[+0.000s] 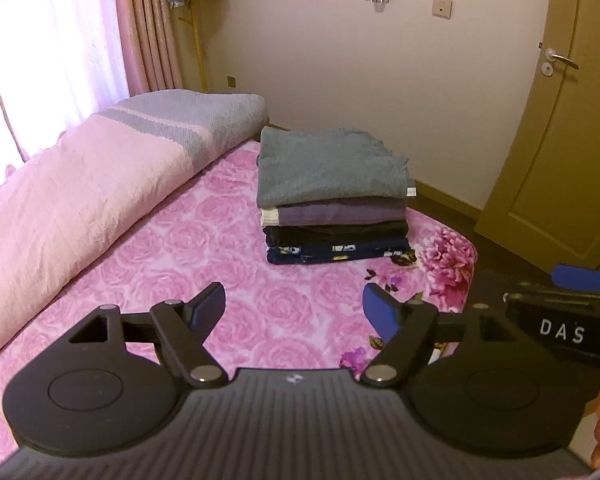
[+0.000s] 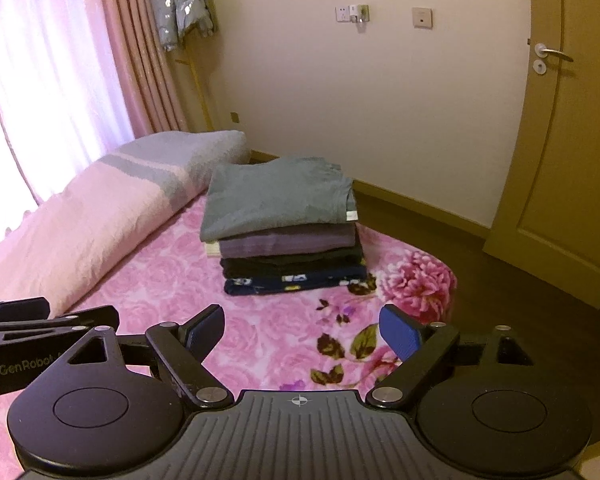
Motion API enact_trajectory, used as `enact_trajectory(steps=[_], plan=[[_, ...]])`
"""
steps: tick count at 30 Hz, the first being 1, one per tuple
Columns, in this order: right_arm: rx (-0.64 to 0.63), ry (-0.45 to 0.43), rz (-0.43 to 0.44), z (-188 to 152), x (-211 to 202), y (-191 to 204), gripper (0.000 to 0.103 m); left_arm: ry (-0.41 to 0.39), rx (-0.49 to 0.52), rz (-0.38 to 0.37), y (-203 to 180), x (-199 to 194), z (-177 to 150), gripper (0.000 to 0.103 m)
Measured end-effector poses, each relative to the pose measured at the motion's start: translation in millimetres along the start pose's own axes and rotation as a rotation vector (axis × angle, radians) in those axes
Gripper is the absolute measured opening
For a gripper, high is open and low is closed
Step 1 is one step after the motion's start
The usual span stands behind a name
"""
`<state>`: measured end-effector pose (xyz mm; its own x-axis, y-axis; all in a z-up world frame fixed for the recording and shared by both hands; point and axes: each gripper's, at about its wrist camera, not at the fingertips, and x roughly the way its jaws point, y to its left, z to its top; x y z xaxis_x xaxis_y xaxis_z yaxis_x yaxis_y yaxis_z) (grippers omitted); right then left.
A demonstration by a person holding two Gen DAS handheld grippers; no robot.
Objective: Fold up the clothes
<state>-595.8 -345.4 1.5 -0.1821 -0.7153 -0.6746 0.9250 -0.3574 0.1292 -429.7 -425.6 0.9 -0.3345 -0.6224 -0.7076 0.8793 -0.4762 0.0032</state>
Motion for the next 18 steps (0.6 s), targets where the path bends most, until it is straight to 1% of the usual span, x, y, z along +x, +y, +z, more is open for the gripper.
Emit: enact_trajectory(steps=[8, 18], plan=[[-0.055, 0.067, -0.057, 5.8, 24.0, 6.9, 0.087, 0.031, -0.011, 0.012, 2.5, 21.0, 5.1, 0.073], [-0.061, 0.148, -0.064, 20.4, 68.2, 1.0, 0.087, 0.104, -0.037, 0.013, 2.4, 64.0, 18.0, 0.073]])
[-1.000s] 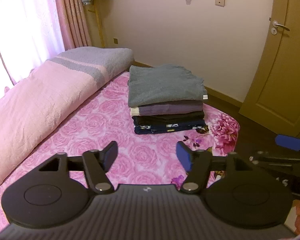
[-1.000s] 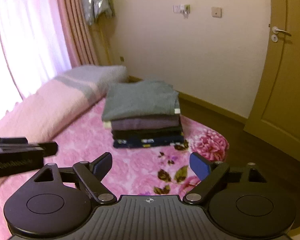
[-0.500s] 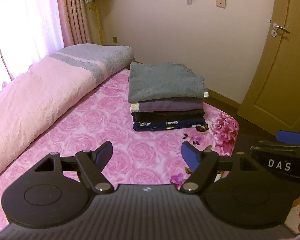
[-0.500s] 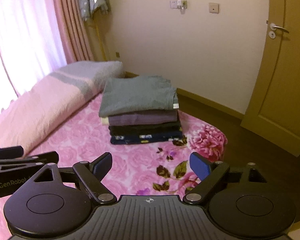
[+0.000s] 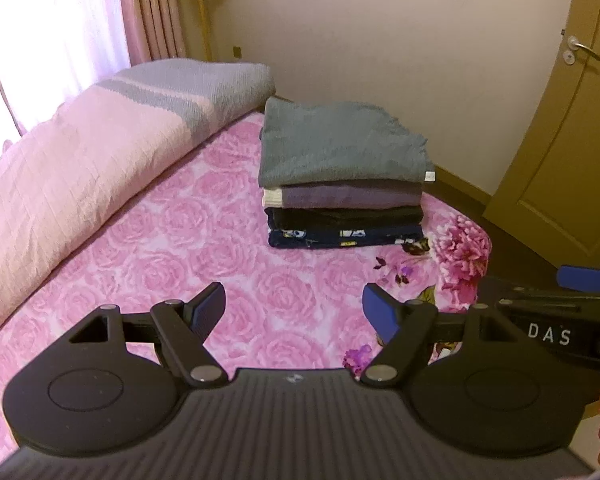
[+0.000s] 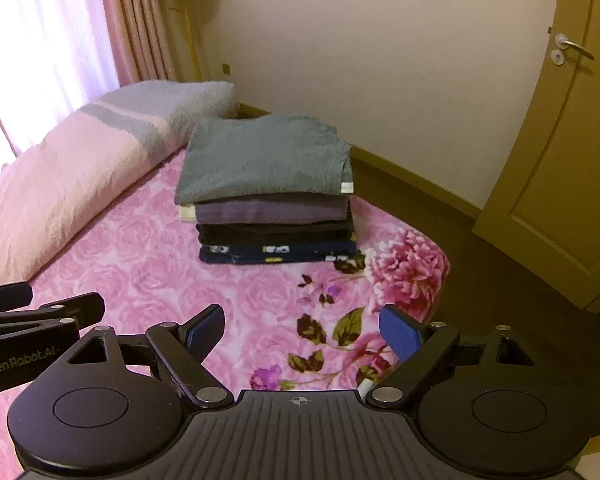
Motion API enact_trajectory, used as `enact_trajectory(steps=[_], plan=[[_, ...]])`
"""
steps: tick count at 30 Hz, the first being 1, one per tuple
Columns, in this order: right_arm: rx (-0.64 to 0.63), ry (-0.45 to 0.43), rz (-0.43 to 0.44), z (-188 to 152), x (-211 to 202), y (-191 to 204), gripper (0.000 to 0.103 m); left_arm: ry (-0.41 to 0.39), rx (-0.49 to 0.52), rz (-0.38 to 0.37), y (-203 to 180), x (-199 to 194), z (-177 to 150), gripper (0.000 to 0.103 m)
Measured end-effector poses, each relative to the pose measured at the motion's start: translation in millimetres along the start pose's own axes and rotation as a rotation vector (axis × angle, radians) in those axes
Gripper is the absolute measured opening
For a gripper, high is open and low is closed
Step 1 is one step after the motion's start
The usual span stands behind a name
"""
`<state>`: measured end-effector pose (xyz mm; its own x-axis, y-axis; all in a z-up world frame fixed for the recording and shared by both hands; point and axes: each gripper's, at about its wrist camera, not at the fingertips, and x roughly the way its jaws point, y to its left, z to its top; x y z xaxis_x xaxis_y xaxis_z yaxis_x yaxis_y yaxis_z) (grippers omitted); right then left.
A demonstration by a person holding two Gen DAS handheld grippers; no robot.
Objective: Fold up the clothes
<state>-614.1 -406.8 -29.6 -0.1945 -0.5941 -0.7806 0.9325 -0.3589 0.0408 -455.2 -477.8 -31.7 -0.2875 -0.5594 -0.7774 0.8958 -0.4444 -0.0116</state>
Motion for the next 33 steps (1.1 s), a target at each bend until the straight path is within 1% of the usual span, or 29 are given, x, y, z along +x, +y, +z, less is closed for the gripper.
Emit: enact_trajectory(steps=[7, 16, 28, 33], plan=[[0.009, 0.058, -0.007, 13.2, 32.4, -7.4, 0.087, 0.054, 0.005, -0.003, -6.6, 32.8, 16.3, 0.073], [0.008, 0.122, 0.005, 28.2, 66.1, -11.6, 0.087, 0.096, -0.005, 0.016, -7.5, 60.8, 30.6, 0.073], [-0.015, 0.167, 0.021, 47.3, 98.2, -18.6, 0.087, 0.132, -0.025, 0.034, -14.7, 89.6, 49.4, 0.073], [-0.023, 0.17, 0.029, 57.9, 108.4, -24.4, 0.087, 0.136, -0.024, 0.041, -22.1, 100.3, 61.2, 0.073]])
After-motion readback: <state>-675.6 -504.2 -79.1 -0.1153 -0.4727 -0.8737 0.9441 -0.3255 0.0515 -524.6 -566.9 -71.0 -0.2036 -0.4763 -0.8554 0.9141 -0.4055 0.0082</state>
